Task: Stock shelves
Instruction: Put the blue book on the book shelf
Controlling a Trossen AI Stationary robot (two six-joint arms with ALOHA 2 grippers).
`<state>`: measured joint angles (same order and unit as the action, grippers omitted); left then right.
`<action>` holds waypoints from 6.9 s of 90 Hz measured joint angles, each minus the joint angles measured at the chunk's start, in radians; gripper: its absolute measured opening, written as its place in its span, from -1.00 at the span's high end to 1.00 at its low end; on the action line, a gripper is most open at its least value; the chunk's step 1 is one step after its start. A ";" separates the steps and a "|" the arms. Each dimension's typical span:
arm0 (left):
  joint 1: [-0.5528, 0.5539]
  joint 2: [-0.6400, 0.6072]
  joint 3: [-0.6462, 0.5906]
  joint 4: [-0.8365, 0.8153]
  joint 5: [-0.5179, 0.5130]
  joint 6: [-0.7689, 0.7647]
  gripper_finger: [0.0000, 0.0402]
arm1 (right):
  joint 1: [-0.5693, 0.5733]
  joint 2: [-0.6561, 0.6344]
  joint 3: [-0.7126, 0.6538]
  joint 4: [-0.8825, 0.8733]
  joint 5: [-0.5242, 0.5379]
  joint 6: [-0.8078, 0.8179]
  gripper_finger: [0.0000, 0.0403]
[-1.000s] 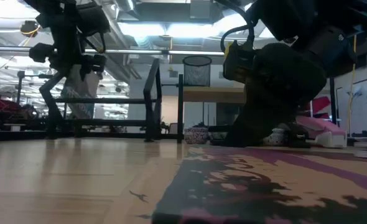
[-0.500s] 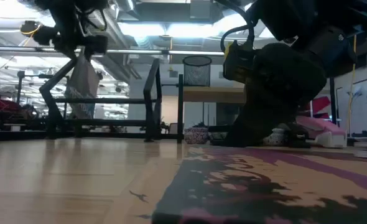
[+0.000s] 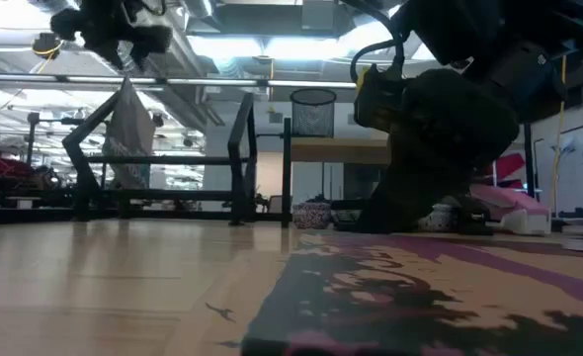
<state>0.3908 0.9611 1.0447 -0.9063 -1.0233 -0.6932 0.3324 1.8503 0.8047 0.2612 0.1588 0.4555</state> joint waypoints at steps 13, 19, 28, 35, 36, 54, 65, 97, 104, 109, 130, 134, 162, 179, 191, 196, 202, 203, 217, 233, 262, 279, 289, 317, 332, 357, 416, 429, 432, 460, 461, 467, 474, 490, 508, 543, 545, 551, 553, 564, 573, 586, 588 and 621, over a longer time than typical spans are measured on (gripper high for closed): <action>-0.222 0.018 -0.025 -0.091 0.108 -0.168 0.16 | 0.062 -0.042 0.001 0.076 0.005 -0.158 -0.08; -0.353 0.050 -0.026 -0.155 0.131 -0.302 0.20 | 0.090 -0.068 0.001 0.083 0.001 -0.217 -0.08; -0.563 0.119 -0.026 -0.187 0.137 -0.470 0.26 | 0.118 -0.109 0.001 0.066 0.005 -0.282 -0.08; -0.701 0.191 -0.026 -0.139 0.137 -0.556 0.31 | 0.133 -0.144 0.001 0.022 -0.018 -0.307 -0.08; -0.719 0.203 -0.026 -0.129 0.137 -0.567 0.32 | 0.134 -0.149 0.001 0.014 -0.025 -0.309 -0.08; -0.937 0.431 -0.026 0.179 0.088 -0.601 0.38 | 0.185 -0.288 0.001 -0.261 -0.072 -0.279 -0.08; -0.987 0.572 -0.026 0.447 0.071 -0.492 0.39 | 0.277 -0.399 0.000 -0.454 -0.041 -0.166 -0.08; -0.993 0.811 -0.026 0.839 0.264 -0.402 0.39 | 0.647 -0.577 0.000 -0.957 -0.095 0.710 -0.08; -0.999 0.822 -0.026 0.806 0.330 -0.471 0.39 | 0.694 -0.535 0.000 -0.936 -0.107 0.781 -0.08; -1.008 0.830 -0.026 0.788 0.385 -0.523 0.39 | 0.711 -0.493 0.000 -0.917 -0.111 0.800 -0.08; -1.086 0.911 -0.026 0.800 0.545 -0.764 0.39 | 0.668 -0.285 0.006 -0.708 -0.130 0.717 -0.08; -1.100 0.934 -0.026 0.808 0.546 -0.819 0.39 | 0.647 -0.255 0.027 -0.650 -0.125 0.681 -0.08; -1.145 1.065 -0.022 1.018 0.431 -0.830 0.39 | 0.486 -0.042 0.198 -0.542 -0.107 0.468 -0.08; -1.145 1.064 -0.022 1.021 0.309 -0.790 0.39 | 0.414 0.023 0.298 -0.542 -0.028 0.371 -0.08; -1.136 1.065 -0.024 0.978 0.169 -0.829 0.39 | 0.362 0.052 0.350 -0.559 0.010 0.301 -0.08; -1.133 1.067 -0.024 0.952 0.108 -0.868 0.39 | 0.349 0.057 0.360 -0.555 0.038 0.265 -0.08; -1.129 1.068 -0.025 0.920 0.053 -0.903 0.39 | 0.340 0.057 0.367 -0.568 0.113 0.247 -0.08; -1.128 1.068 -0.025 0.915 0.047 -0.906 0.39 | 0.339 0.057 0.370 -0.571 0.123 0.245 -0.08; -1.114 1.068 -0.026 0.858 0.025 -0.916 0.39 | 0.365 0.013 0.452 -0.676 0.179 0.217 -0.08; -1.115 1.068 -0.026 0.826 0.040 -0.919 0.39 | 0.472 -0.058 0.567 -1.079 0.085 0.414 -0.08; -1.132 1.066 -0.026 0.838 0.107 -0.870 0.39 | 0.653 -0.064 0.412 -1.427 -0.285 1.036 -0.08; -1.163 1.065 -0.026 0.856 0.132 -0.870 0.39 | 0.746 -0.064 0.262 -1.281 -0.330 1.299 -0.08; -1.178 1.072 -0.025 0.943 0.153 -0.855 0.39 | 0.739 -0.068 0.205 -1.136 -0.340 1.323 -0.08; -1.198 1.115 -0.009 1.063 0.029 -0.846 0.39 | 0.631 -0.068 0.205 -0.984 -0.226 1.229 -0.08; -1.188 1.188 0.056 1.085 -0.037 -0.842 0.39 | 0.587 -0.067 0.206 -0.923 -0.113 1.180 -0.08; -1.130 1.224 0.118 1.079 -0.099 -0.765 0.39 | 0.505 -0.045 0.206 -0.796 -0.011 1.037 -0.08; -1.159 1.072 0.112 0.349 -0.018 -1.079 0.39 | 0.497 -0.110 0.276 -0.773 -0.013 0.764 -0.08; -1.163 1.047 0.113 0.302 -0.029 -1.140 0.39 | 0.496 -0.182 0.329 -0.877 0.009 0.624 -0.08; -1.163 1.049 0.113 0.300 -0.014 -1.139 0.39 | 0.489 -0.198 0.330 -0.885 0.032 0.601 -0.08; -1.223 0.987 0.114 0.067 0.060 -1.430 0.39 | 0.450 -0.194 0.322 -0.896 0.131 0.489 -0.08; -1.226 0.983 0.114 0.057 0.062 -1.454 0.39 | 0.450 -0.192 0.319 -0.897 0.130 0.486 -0.08; -1.248 0.965 0.102 0.020 0.082 -1.560 0.39 | 0.444 -0.182 0.301 -0.895 0.129 0.474 -0.08; -1.269 0.953 0.078 0.055 0.088 -1.604 0.36 | 0.442 -0.177 0.270 -0.882 0.131 0.477 -0.08; -1.268 0.938 -0.021 0.352 0.103 -1.605 0.16 | 0.438 -0.174 0.184 -0.764 0.139 0.479 -0.08; -1.237 0.930 -0.130 0.552 0.083 -1.612 -0.08 | 0.439 -0.174 0.077 -0.557 0.135 0.459 -0.08; -1.082 0.929 -0.204 0.875 0.159 -1.571 -0.12 | 0.460 -0.173 -0.008 -0.436 0.180 0.454 -0.08; -1.073 0.929 -0.204 0.884 0.175 -1.565 -0.11 | 0.465 -0.173 -0.008 -0.437 0.184 0.454 -0.08; -1.044 0.929 -0.204 0.898 0.226 -1.538 -0.09 | 0.478 -0.173 -0.008 -0.433 0.204 0.453 -0.08; -1.035 0.929 -0.204 0.898 0.242 -1.526 -0.09 | 0.482 -0.173 -0.008 -0.433 0.213 0.452 -0.08; -0.988 0.929 -0.204 0.908 0.280 -1.484 -0.06 | 0.507 -0.173 -0.008 -0.433 0.264 0.453 -0.08; -0.959 0.929 -0.204 0.910 0.297 -1.436 -0.02 | 0.524 -0.173 -0.008 -0.429 0.298 0.456 -0.08; -0.938 0.929 -0.204 0.906 0.300 -1.397 0.17 | 0.549 -0.173 -0.008 -0.409 0.329 0.458 -0.08; -0.937 0.929 -0.204 0.905 0.298 -1.402 0.22 | 0.554 -0.174 -0.008 -0.406 0.330 0.458 -0.08; -0.951 0.935 -0.197 0.894 0.151 -1.370 0.95 | 0.565 -0.170 -0.008 -0.383 0.358 0.461 -0.08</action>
<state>-0.5606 1.8957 0.8474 -0.0124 -0.8723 -2.0636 0.8970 1.6805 0.7967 -0.1223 0.5166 0.9162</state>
